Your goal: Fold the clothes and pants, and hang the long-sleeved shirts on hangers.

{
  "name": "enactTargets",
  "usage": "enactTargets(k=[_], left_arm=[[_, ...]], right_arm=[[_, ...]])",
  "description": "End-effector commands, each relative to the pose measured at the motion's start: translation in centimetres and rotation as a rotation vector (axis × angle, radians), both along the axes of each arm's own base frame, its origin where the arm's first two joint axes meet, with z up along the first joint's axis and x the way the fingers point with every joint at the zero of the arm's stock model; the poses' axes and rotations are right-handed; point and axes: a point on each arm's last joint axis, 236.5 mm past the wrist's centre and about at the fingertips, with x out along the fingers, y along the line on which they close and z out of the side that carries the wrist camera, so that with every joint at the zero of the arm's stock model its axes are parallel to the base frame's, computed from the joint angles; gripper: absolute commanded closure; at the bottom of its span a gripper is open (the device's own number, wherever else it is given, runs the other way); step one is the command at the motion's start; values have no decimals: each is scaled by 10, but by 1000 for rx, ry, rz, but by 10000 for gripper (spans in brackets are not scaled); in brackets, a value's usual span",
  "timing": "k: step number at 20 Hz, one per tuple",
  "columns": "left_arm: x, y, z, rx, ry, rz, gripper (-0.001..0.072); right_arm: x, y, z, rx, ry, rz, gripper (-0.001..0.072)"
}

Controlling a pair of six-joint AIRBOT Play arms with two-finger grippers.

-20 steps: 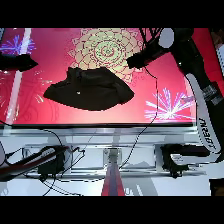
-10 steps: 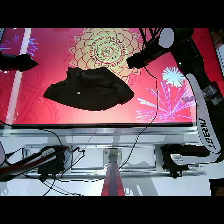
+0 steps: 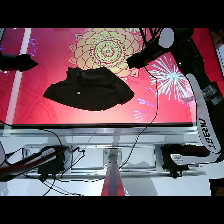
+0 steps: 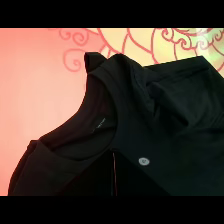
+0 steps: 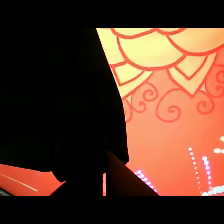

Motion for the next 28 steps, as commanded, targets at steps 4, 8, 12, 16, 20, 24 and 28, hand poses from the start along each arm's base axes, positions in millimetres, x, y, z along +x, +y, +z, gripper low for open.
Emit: enactTargets(k=[4, 8, 12, 16, 20, 24, 28], left_arm=[[-6, -2, -3, -2, 23, -15, 691], [-29, 69, -40, 323, 165, 12, 692], [-32, 86, -75, 296, 265, 47, 152], [-39, 47, -122, 132, 376, -149, 228], [-47, 31, -162, 37, 468, -250, 219], [-44, 34, -186, 54, 460, -316, 217], [-32, 40, -190, 98, 401, -345, 220]], right_arm=[[16, 0, 6, 5, -71, -12, 699], [19, 2, 8, 12, -84, -14, 699], [19, 2, 8, 12, -84, -14, 699], [19, 2, 8, 12, -86, -14, 699], [19, 2, 8, 13, -86, -14, 699], [21, 3, 9, 19, -97, -16, 699], [30, 6, 15, 37, -135, -21, 699]])
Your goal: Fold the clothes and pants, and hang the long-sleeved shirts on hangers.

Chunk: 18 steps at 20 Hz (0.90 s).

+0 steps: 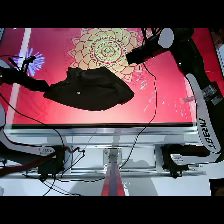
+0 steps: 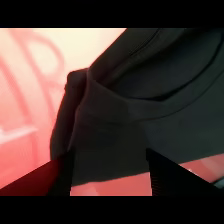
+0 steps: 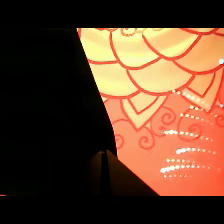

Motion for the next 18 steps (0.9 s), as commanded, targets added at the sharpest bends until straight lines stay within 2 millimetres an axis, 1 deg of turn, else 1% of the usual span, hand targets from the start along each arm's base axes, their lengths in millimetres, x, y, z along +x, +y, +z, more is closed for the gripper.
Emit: enactTargets(k=[1, 4, 8, 11, 12, 13, 15, 17, 18], left_arm=[[6, 2, -6, 7, -36, -48, 220], [12, 5, -7, 24, -74, -71, 220], [21, 9, -8, 45, -106, -55, 221], [9, 2, -8, 12, -60, -75, 229], [4, -1, -8, -3, -38, -84, 313], [0, -3, -11, -15, -17, -89, 438], [-5, -8, -18, -44, 15, -93, 451], [-1, -18, -19, -80, 9, -84, 452], [1, -21, -17, -91, 1, -81, 505]], right_arm=[[6, 3, 4, 13, -27, -3, 699], [6, 3, 4, 14, -29, -3, 699], [6, 3, 4, 15, -30, -3, 699], [6, 3, 4, 15, -30, -3, 699], [6, 3, 4, 14, -30, -3, 699], [7, 3, 4, 14, -31, -4, 698], [8, 2, 4, 13, -36, -4, 699], [10, 0, 5, 1, -46, -7, 698], [12, -3, 5, -10, -57, -8, 699]])
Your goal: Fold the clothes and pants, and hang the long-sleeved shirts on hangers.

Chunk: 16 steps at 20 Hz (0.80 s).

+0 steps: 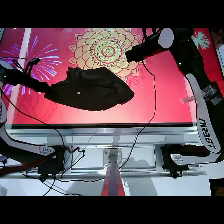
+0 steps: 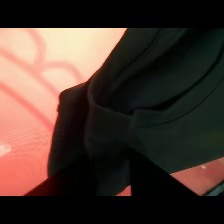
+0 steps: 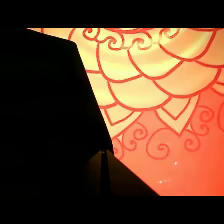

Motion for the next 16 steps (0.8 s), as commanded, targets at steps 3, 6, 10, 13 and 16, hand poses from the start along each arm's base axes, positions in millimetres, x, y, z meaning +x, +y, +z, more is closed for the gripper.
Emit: enactTargets(k=[3, 6, 10, 13, 16], left_arm=[[5, -19, 7, -80, -3, 7, 691], [6, -37, 39, -182, 3, -29, 692], [32, -70, 119, -366, -156, -49, 692], [46, -98, 182, -523, -331, -61, 692], [52, -111, 216, -629, -411, -57, 692]], right_arm=[[4, -28, -7, -151, -26, 24, 699], [-7, -81, -32, -306, 87, -1, 700], [-66, -136, -111, -268, 431, 4, 700], [-126, -92, -151, 105, 665, 88, 700], [-125, -55, -171, 341, 668, -26, 636]])
